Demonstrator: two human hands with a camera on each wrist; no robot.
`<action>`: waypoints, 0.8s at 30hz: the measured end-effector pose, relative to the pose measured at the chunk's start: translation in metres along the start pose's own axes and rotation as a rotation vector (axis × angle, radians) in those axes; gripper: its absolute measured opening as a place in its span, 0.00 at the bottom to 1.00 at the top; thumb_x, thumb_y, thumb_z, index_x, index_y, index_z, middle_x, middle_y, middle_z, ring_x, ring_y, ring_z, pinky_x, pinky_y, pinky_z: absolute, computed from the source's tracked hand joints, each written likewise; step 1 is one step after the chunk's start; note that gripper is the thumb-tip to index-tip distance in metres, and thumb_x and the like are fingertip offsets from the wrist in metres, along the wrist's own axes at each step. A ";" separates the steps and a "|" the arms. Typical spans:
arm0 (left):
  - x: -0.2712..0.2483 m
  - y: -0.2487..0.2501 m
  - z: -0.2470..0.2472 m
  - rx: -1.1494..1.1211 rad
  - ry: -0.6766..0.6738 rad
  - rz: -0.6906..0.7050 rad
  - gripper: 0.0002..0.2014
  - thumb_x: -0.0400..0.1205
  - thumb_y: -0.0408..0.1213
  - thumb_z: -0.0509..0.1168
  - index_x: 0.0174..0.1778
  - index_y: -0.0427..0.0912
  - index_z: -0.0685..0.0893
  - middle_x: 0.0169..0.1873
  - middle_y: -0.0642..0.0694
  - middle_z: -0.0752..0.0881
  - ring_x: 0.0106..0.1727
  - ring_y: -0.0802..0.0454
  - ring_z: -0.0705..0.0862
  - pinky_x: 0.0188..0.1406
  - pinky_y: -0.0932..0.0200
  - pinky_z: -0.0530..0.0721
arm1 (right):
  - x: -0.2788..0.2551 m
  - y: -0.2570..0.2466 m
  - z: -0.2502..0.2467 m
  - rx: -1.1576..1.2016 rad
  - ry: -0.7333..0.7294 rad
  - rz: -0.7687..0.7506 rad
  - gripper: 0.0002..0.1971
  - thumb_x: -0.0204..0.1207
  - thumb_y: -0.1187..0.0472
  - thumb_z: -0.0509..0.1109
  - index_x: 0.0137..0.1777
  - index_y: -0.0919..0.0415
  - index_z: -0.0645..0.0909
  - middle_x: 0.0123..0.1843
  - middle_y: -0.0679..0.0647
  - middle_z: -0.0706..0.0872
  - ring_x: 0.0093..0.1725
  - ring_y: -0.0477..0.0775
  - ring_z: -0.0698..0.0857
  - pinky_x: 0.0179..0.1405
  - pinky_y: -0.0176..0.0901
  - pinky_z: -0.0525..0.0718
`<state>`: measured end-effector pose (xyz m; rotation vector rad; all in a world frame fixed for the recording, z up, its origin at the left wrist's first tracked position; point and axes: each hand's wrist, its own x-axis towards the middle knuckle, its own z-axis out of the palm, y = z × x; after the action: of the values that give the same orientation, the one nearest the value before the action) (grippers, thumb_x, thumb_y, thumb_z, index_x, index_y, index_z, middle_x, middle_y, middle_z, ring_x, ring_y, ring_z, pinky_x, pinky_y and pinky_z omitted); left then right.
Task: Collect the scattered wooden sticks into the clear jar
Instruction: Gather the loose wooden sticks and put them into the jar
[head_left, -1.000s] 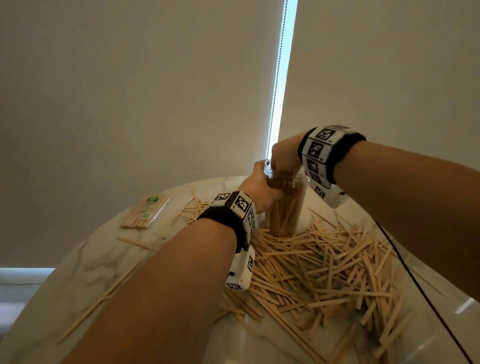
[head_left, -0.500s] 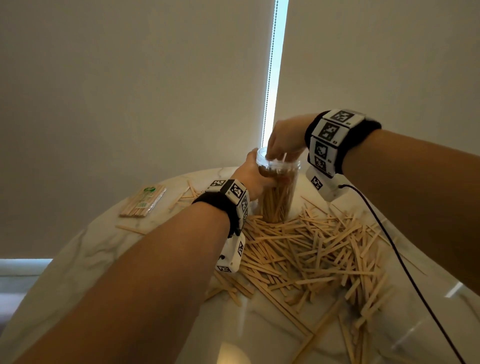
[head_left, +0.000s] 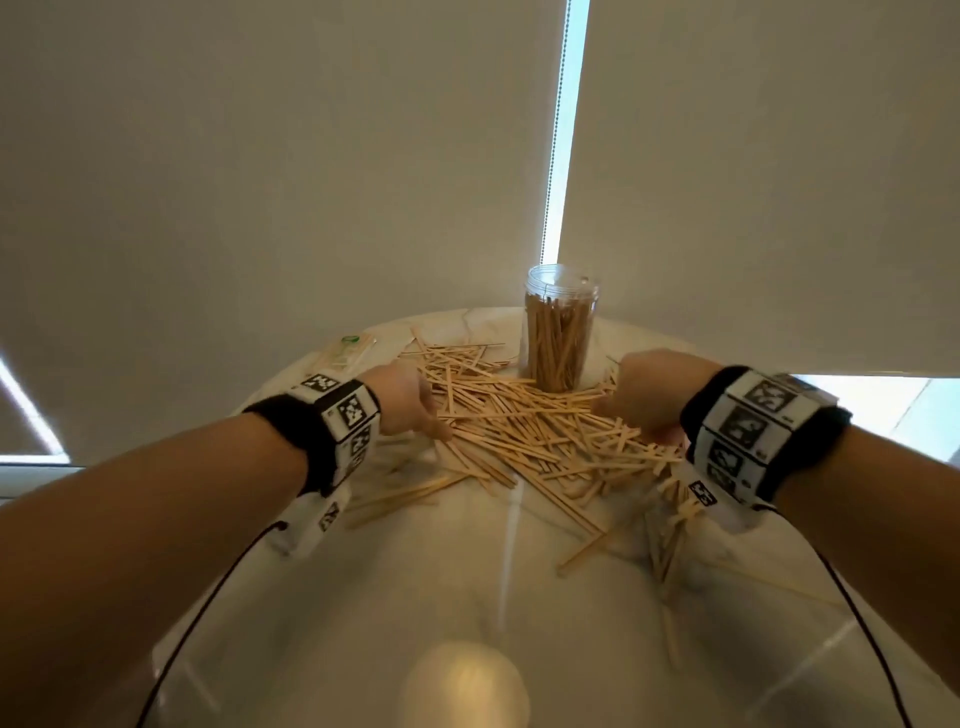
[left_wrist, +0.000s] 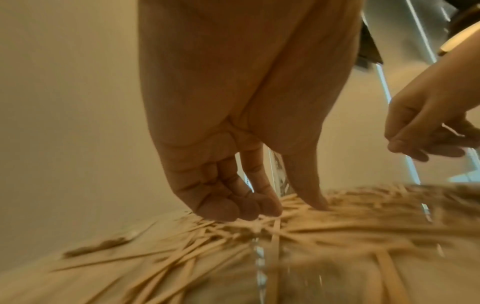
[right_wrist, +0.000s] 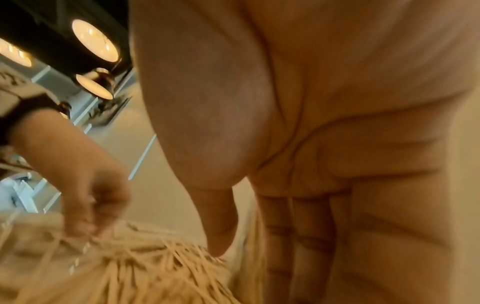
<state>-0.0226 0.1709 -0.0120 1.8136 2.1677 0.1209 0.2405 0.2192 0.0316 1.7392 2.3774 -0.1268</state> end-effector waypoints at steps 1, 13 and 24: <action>-0.015 -0.006 0.004 0.052 -0.021 -0.021 0.21 0.72 0.61 0.77 0.51 0.49 0.88 0.47 0.52 0.88 0.49 0.53 0.83 0.42 0.59 0.76 | -0.002 0.009 0.009 -0.066 -0.008 0.048 0.22 0.88 0.45 0.59 0.45 0.61 0.85 0.44 0.54 0.89 0.42 0.52 0.87 0.49 0.45 0.85; -0.066 0.007 0.043 0.183 0.015 0.088 0.13 0.81 0.39 0.71 0.62 0.49 0.86 0.60 0.49 0.86 0.61 0.48 0.83 0.56 0.59 0.80 | 0.003 0.045 0.067 0.090 -0.069 0.286 0.40 0.84 0.31 0.54 0.83 0.63 0.68 0.83 0.62 0.70 0.81 0.63 0.71 0.77 0.51 0.69; -0.053 0.019 0.054 0.209 0.004 -0.016 0.18 0.83 0.48 0.70 0.64 0.40 0.83 0.60 0.42 0.85 0.60 0.44 0.84 0.61 0.52 0.84 | 0.023 0.031 0.066 0.119 -0.127 0.244 0.21 0.84 0.43 0.65 0.64 0.59 0.84 0.68 0.60 0.84 0.66 0.62 0.83 0.67 0.50 0.81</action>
<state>0.0189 0.1155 -0.0488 1.9061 2.2704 -0.1096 0.2698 0.2379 -0.0366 1.9937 2.0892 -0.3376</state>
